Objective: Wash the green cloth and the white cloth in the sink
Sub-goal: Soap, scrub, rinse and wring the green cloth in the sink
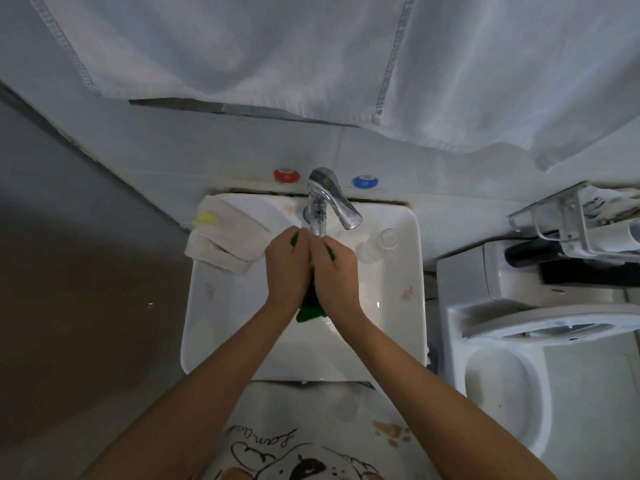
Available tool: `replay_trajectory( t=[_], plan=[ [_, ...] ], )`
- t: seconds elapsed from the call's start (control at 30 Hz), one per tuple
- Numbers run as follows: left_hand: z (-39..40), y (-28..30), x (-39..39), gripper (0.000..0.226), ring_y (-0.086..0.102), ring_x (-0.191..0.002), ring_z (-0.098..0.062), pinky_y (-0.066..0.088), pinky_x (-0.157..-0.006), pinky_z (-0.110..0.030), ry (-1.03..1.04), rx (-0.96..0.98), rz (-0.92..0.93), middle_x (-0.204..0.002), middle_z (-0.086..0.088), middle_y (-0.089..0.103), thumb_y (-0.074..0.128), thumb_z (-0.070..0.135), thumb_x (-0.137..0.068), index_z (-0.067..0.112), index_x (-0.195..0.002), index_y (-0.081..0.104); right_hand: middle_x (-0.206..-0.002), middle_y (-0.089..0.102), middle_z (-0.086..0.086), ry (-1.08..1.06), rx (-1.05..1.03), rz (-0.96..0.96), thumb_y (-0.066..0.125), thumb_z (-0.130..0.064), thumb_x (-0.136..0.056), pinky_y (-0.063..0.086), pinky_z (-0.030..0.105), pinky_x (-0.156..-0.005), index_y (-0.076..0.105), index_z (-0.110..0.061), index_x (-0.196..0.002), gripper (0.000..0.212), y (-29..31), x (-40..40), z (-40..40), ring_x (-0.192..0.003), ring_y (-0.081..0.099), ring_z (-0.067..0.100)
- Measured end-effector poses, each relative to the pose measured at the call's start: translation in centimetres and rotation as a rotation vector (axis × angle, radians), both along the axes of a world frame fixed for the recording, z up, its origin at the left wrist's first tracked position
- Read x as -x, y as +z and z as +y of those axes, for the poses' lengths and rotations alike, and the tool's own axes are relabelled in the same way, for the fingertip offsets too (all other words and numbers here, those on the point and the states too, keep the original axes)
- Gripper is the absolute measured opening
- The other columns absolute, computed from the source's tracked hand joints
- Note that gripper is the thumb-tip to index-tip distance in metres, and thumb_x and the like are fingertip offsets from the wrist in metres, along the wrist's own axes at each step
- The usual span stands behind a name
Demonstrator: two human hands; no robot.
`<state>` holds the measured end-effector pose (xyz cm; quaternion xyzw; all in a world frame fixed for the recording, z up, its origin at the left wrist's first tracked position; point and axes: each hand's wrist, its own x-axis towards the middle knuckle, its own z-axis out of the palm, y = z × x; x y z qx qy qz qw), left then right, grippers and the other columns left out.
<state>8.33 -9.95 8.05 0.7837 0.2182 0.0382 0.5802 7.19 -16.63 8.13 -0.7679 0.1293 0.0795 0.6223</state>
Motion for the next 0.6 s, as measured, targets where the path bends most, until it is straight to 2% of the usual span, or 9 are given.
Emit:
replay_trajectory(
  t=[0.07,0.13,0.2,0.27,0.4,0.53,0.6],
  plan=[
    [-1.1,0.6,1.6,0.038,0.047,-0.046,0.000,0.038,-0.048,-0.011,-0.046,0.002,-0.014,-0.052,0.004,0.048,0.047,0.009,-0.095,0.020,-0.059,0.047,-0.057,0.048,0.000,-0.089,-0.052,0.019,0.046,-0.011,-0.097,0.041,0.027,-0.055,0.050,-0.009,-0.064,0.033,-0.2,-1.2,-0.2,-0.053,0.044,0.007],
    [-1.4,0.7,2.4,0.037,0.046,-0.047,-0.003,0.038,-0.047,-0.014,-0.058,0.004,-0.041,-0.051,0.003,0.047,0.048,0.011,-0.095,0.019,-0.059,0.048,-0.054,0.044,-0.005,-0.127,-0.082,0.050,0.046,-0.008,-0.096,0.038,0.024,-0.054,0.047,-0.012,-0.062,0.035,-0.2,-1.4,-0.3,-0.051,0.040,0.004],
    [-0.2,0.4,1.0,0.037,0.043,-0.047,-0.003,0.036,-0.047,-0.016,-0.014,-0.010,-0.022,-0.052,0.003,0.045,0.048,0.010,-0.094,0.018,-0.058,0.045,-0.055,0.047,-0.005,-0.043,-0.077,0.012,0.048,-0.011,-0.097,0.039,0.024,-0.053,0.049,-0.015,-0.062,0.036,0.2,0.2,0.1,-0.052,0.044,0.006],
    [0.5,0.1,0.5,0.038,0.041,-0.046,-0.002,0.033,-0.048,-0.013,-0.001,-0.011,-0.020,-0.052,0.003,0.043,0.047,0.009,-0.094,0.018,-0.057,0.042,-0.056,0.048,-0.001,0.014,-0.084,0.003,0.049,-0.015,-0.099,0.039,0.026,-0.052,0.051,-0.010,-0.062,0.037,0.6,1.3,0.2,-0.053,0.044,0.009],
    [-1.0,1.1,2.9,0.038,0.048,-0.049,-0.002,0.036,-0.048,-0.011,-0.066,-0.009,-0.072,-0.052,0.006,0.048,0.048,0.013,-0.096,0.023,-0.059,0.046,-0.055,0.045,-0.003,-0.170,-0.091,0.038,0.047,-0.014,-0.098,0.037,0.028,-0.055,0.049,-0.007,-0.065,0.034,-0.2,-0.9,0.3,-0.054,0.041,0.008],
    [1.3,0.9,0.9,0.039,0.039,-0.047,-0.002,0.033,-0.050,-0.015,0.016,0.018,-0.048,-0.053,0.005,0.040,0.046,0.011,-0.096,0.020,-0.058,0.039,-0.060,0.047,0.003,-0.009,-0.117,-0.002,0.050,-0.020,-0.099,0.040,0.028,-0.054,0.050,-0.003,-0.067,0.036,0.8,1.5,1.2,-0.056,0.044,0.011],
    [1.1,1.2,1.5,0.040,0.040,-0.047,-0.001,0.033,-0.049,-0.014,-0.008,0.007,-0.061,-0.053,0.005,0.041,0.045,0.012,-0.096,0.021,-0.058,0.039,-0.060,0.047,0.005,-0.033,-0.093,0.004,0.050,-0.020,-0.098,0.041,0.028,-0.055,0.051,-0.001,-0.069,0.035,0.9,0.8,1.2,-0.056,0.044,0.011]
  ],
)
